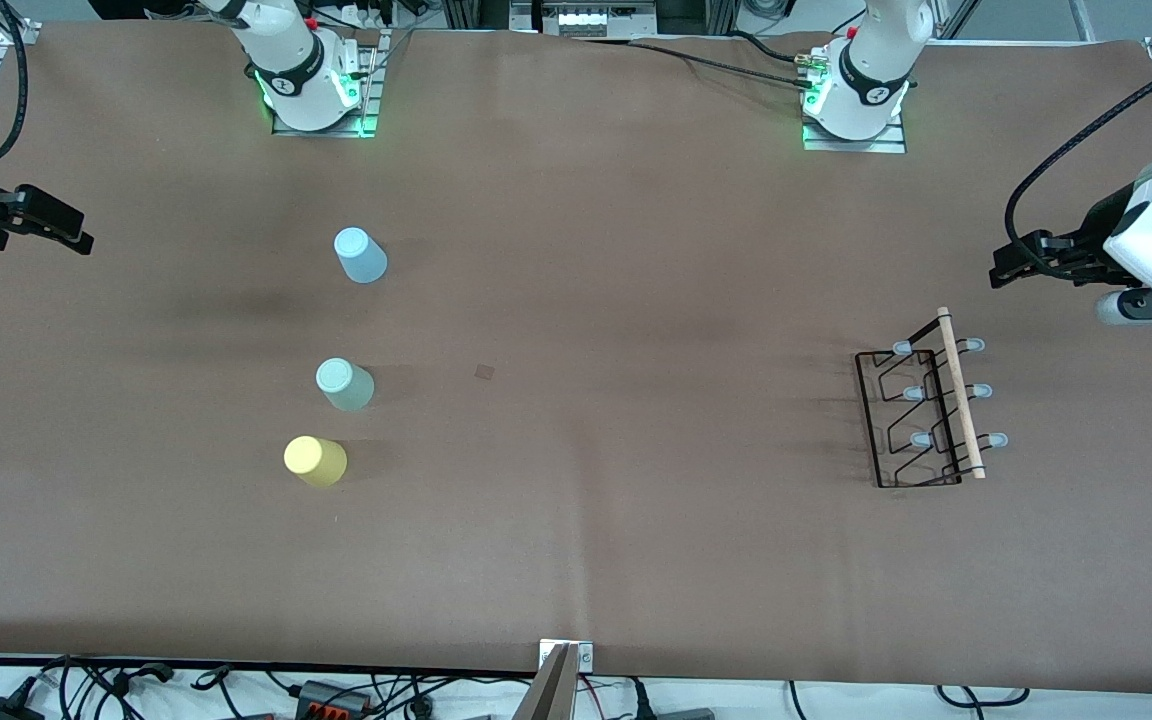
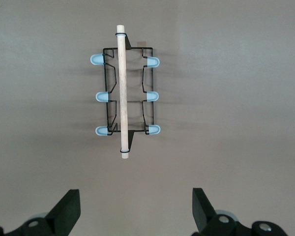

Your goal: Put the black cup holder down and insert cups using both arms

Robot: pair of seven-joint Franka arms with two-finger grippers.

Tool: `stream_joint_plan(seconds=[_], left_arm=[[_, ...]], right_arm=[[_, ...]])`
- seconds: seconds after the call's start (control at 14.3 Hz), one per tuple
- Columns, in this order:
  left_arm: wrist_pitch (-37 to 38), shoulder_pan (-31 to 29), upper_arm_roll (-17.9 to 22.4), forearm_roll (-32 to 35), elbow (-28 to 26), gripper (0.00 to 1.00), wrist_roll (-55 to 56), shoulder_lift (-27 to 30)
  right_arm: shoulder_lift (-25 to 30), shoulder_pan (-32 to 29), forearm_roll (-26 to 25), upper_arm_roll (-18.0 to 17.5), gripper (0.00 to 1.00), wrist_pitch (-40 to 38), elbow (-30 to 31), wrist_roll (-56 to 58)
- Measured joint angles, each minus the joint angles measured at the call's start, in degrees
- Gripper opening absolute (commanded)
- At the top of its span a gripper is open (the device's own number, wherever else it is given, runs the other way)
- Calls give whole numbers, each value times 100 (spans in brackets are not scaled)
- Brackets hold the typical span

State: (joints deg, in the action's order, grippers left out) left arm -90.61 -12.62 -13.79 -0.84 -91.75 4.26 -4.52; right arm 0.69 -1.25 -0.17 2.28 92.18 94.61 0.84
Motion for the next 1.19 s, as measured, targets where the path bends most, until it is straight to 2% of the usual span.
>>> stream_joint_plan(seconds=[0.49, 0.98, 1.05, 1.19], left_arm=[[7, 0, 0, 0, -12, 100, 0, 20], [-10, -4, 2, 9, -62, 100, 0, 20], [-129, -6, 3, 89, -137, 100, 0, 16], [-963, -20, 14, 286, -656, 100, 0, -23]], right_arm=[[72, 0, 2, 1, 100, -64, 0, 0], [-125, -19, 45, 7, 100, -29, -12, 0], [-123, -20, 45, 8, 100, -22, -20, 0], [-121, -20, 45, 8, 100, -4, -34, 0]])
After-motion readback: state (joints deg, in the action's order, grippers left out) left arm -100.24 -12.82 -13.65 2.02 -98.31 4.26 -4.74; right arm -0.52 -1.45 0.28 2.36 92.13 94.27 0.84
